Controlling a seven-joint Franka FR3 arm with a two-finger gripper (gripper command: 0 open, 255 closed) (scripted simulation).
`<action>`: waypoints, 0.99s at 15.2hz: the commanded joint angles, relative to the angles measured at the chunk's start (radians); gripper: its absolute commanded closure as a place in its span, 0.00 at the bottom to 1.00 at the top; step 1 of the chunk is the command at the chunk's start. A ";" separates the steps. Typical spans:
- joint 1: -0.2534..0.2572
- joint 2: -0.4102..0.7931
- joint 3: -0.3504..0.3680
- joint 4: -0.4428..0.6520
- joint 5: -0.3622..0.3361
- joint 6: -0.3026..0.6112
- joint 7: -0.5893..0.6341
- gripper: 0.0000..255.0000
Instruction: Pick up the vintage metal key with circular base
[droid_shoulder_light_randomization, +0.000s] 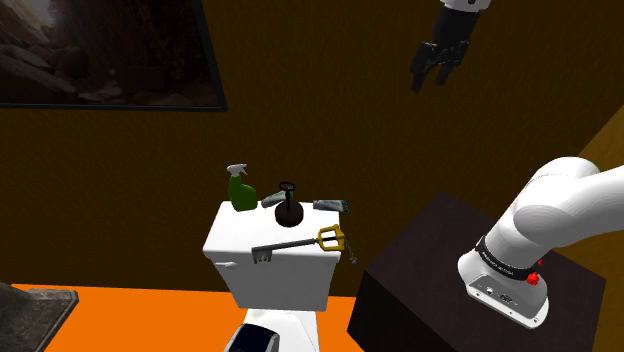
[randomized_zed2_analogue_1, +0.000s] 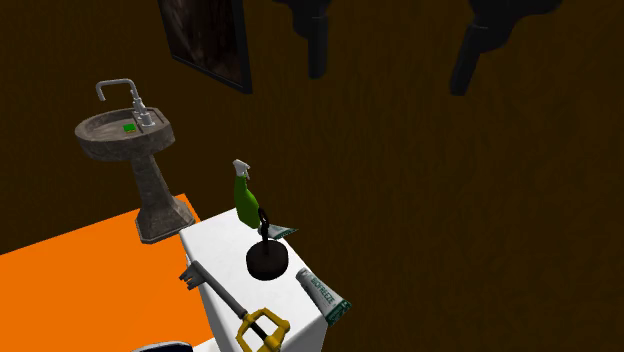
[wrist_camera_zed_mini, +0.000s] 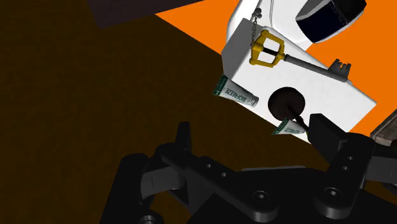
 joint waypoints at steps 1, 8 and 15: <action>0.000 0.000 0.000 0.000 0.000 0.000 0.000 0.00; 0.046 0.189 0.005 -0.032 -0.002 0.201 -0.102 0.00; 0.087 0.412 0.020 -0.006 -0.004 0.378 -0.198 0.00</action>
